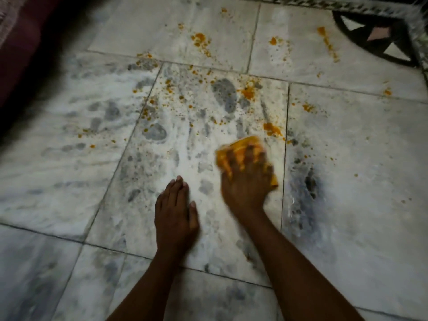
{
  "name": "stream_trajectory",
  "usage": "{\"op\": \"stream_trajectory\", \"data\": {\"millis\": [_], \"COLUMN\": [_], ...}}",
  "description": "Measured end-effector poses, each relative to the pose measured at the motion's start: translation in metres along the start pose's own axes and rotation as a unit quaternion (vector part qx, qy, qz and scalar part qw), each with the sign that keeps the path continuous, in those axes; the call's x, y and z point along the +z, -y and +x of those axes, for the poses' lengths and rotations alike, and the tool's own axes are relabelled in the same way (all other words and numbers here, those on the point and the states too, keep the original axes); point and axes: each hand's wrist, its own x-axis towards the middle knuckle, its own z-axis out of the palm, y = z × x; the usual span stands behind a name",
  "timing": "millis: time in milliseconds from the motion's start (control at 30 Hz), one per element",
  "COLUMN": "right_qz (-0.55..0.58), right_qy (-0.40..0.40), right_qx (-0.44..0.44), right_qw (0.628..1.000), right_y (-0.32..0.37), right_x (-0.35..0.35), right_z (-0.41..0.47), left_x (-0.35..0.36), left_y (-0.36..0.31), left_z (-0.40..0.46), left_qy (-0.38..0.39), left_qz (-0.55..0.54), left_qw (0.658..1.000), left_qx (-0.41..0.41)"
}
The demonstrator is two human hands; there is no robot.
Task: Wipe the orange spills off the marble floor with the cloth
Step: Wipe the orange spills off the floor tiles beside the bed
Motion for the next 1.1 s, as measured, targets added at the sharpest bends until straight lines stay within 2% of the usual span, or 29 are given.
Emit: {"op": "stream_trajectory", "data": {"millis": [67,133,200,233,300,333,367,433,467,500,567,600,667,733,767,800,833,900,967,1033,1100], "right_qz": [0.002,0.008,-0.019,-0.032,-0.017,0.001,0.024,0.039,0.041,0.045,0.04,0.026,-0.014,0.018,0.05,0.074,0.078,0.074,0.077,0.067,0.023], "right_qy": [0.028,0.035,0.021,0.015,-0.011,-0.009,-0.009,-0.005,0.004,0.01,0.024,0.013,-0.003,-0.033,-0.016,0.018,0.018,0.004,0.02,0.014,0.008], "right_qx": [-0.134,-0.161,-0.092,-0.023,0.118,0.141,0.124,-0.046,-0.14,-0.198,-0.228,-0.208,-0.083,0.077,0.11,0.1,0.045,-0.143,-0.259,-0.268,-0.209], "right_qw": [0.991,0.986,0.995,0.999,0.993,0.99,0.992,0.998,0.989,0.979,0.973,0.978,0.996,0.996,0.993,0.992,0.996,0.987,0.963,0.961,0.978], "right_y": [-0.003,-0.03,-0.045,-0.039,0.008,0.039,0.071,0.105,0.103,0.091,0.047,0.031,0.018,0.056,0.087,0.117,0.144,0.172,0.15,0.097,0.058], "right_x": [-0.016,-0.031,-0.029,-0.021,0.002,0.011,0.017,0.022,0.017,0.007,-0.011,-0.013,0.0,0.019,0.028,0.035,0.042,0.046,0.03,0.012,0.014], "right_z": [-0.045,-0.072,-0.064,-0.05,-0.01,0.005,0.011,-0.009,-0.03,-0.053,-0.081,-0.073,-0.033,0.023,0.045,0.055,0.053,0.016,-0.042,-0.065,-0.039], "left_x": [-0.005,-0.011,-0.02,-0.027,-0.043,-0.052,-0.061,-0.071,-0.072,-0.07,-0.066,-0.064,-0.062,-0.06,-0.061,-0.062,-0.063,-0.066,-0.067,-0.068,-0.065], "left_y": [0.0,0.009,0.032,0.05,0.09,0.109,0.129,0.154,0.159,0.159,0.157,0.159,0.16,0.162,0.163,0.164,0.164,0.163,0.161,0.16,0.164], "left_z": [-0.002,-0.006,-0.012,-0.015,-0.019,-0.019,-0.017,-0.014,-0.014,-0.014,-0.017,-0.015,-0.013,-0.015,-0.015,-0.016,-0.015,-0.016,-0.017,-0.017,-0.017], "left_qy": [-0.011,-0.02,-0.026,-0.023,-0.003,0.007,0.013,0.02,0.015,0.009,-0.004,-0.011,-0.017,-0.013,-0.015,-0.016,-0.016,-0.016,-0.008,0.0,-0.004], "left_qz": [-0.016,-0.035,-0.023,-0.004,0.043,0.065,0.085,0.086,0.077,0.076,0.064,0.058,0.063,0.066,0.065,0.064,0.062,0.055,0.06,0.048,0.048], "left_qw": [0.999,0.997,0.997,0.998,0.997,0.996,0.993,0.988,0.986,0.984,0.984,0.985,0.985,0.986,0.987,0.988,0.988,0.987,0.986,0.986,0.986], "left_qx": [-0.028,-0.065,-0.063,-0.058,-0.062,-0.068,-0.079,-0.126,-0.148,-0.159,-0.165,-0.163,-0.162,-0.153,-0.148,-0.143,-0.14,-0.151,-0.157,-0.158,-0.16]}}
